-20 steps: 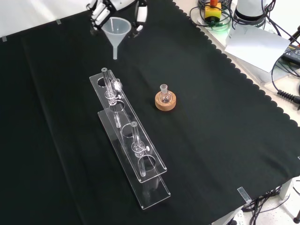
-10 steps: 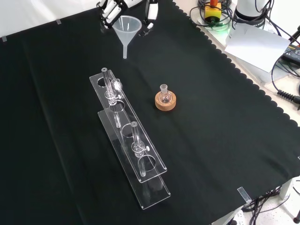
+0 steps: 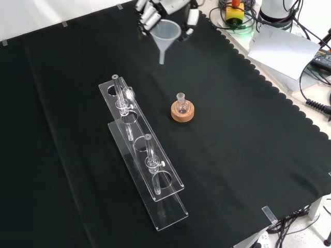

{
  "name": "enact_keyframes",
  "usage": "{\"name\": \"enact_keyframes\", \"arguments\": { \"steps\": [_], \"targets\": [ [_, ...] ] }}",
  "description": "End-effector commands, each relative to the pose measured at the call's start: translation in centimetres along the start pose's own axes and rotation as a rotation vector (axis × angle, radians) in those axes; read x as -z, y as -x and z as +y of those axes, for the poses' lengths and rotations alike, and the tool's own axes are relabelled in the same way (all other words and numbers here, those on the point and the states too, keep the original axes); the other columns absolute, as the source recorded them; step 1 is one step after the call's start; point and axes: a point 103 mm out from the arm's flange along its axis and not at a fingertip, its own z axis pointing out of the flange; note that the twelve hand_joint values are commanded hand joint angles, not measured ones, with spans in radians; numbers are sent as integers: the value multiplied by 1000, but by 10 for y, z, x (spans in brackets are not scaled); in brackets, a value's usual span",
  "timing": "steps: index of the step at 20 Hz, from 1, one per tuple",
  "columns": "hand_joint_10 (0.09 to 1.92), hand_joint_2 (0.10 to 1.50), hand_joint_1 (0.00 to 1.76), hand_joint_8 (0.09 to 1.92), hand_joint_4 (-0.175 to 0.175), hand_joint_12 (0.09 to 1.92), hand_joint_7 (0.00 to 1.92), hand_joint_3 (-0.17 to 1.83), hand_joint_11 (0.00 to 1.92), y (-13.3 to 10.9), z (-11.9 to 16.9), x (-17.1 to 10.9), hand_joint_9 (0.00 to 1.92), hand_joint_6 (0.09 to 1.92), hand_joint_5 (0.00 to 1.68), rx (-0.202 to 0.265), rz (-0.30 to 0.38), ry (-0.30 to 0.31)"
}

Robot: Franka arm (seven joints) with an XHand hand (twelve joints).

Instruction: Place the funnel on the round-bottom flask.

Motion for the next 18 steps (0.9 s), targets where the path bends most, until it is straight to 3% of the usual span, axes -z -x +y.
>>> {"name": "enact_keyframes", "arguments": {
  "steps": [1, 18],
  "targets": [
    [476, 676, 982, 709, -29, 1188, 699, 689, 674, -24, -22, -18, 1025, 733, 751, 6, 12, -3],
    [477, 677, 980, 712, -31, 1184, 703, 693, 682, -63, -10, -72, 1030, 740, 758, 52, -3, -52]
  ]
}}
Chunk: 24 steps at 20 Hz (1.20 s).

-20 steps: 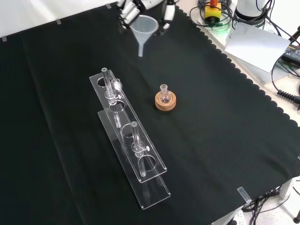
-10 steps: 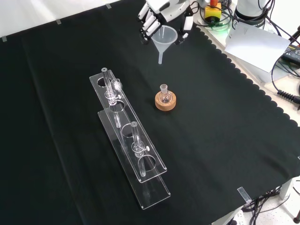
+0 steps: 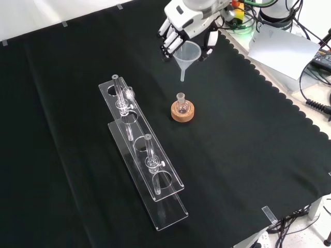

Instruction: Place the funnel on the round-bottom flask.

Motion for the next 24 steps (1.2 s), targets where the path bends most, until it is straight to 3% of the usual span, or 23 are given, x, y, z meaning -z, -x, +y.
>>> {"name": "enact_keyframes", "arguments": {
  "steps": [1, 24],
  "targets": [
    [477, 677, 980, 712, -31, 1183, 703, 693, 682, -11, 7, -20, 1030, 740, 758, 17, -1, -27],
    [475, 680, 977, 718, -35, 1177, 710, 700, 689, -17, 25, -37, 1033, 744, 774, 33, 4, -27]
  ]
}}
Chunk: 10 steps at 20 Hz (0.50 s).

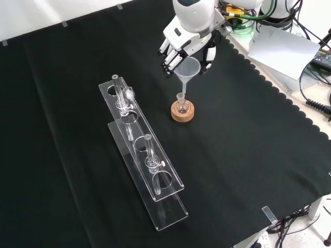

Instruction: Place the funnel on the round-bottom flask.

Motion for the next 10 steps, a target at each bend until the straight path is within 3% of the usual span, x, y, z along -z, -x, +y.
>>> {"name": "enact_keyframes", "arguments": {
  "steps": [1, 10],
  "targets": [
    [475, 680, 977, 719, -35, 1177, 710, 700, 689, 2, 4, -1, 1033, 744, 774, 3, 5, 4],
    [475, 682, 975, 720, -36, 1175, 711, 703, 691, -1, 11, -1, 1035, 745, 775, 2, -6, -5]
  ]
}}
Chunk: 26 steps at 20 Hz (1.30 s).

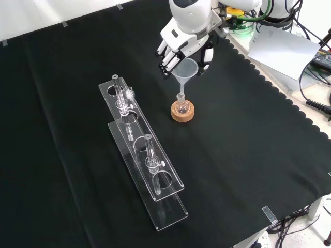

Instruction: Place the funnel on the round-bottom flask.

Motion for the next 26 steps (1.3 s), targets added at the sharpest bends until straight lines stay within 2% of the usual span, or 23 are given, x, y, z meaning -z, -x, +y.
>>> {"name": "enact_keyframes", "arguments": {
  "steps": [1, 18, 26],
  "targets": [
    [475, 682, 975, 720, -36, 1175, 711, 703, 691, -3, 6, -1, 1035, 745, 775, 1, -7, -5],
    [474, 689, 969, 723, -37, 1173, 711, 707, 694, -2, 15, -6, 1038, 747, 776, 4, 1, -7],
    [474, 690, 967, 724, -38, 1172, 710, 709, 695, -3, 20, -17, 1038, 748, 776, 6, 3, -34]
  ]
}}
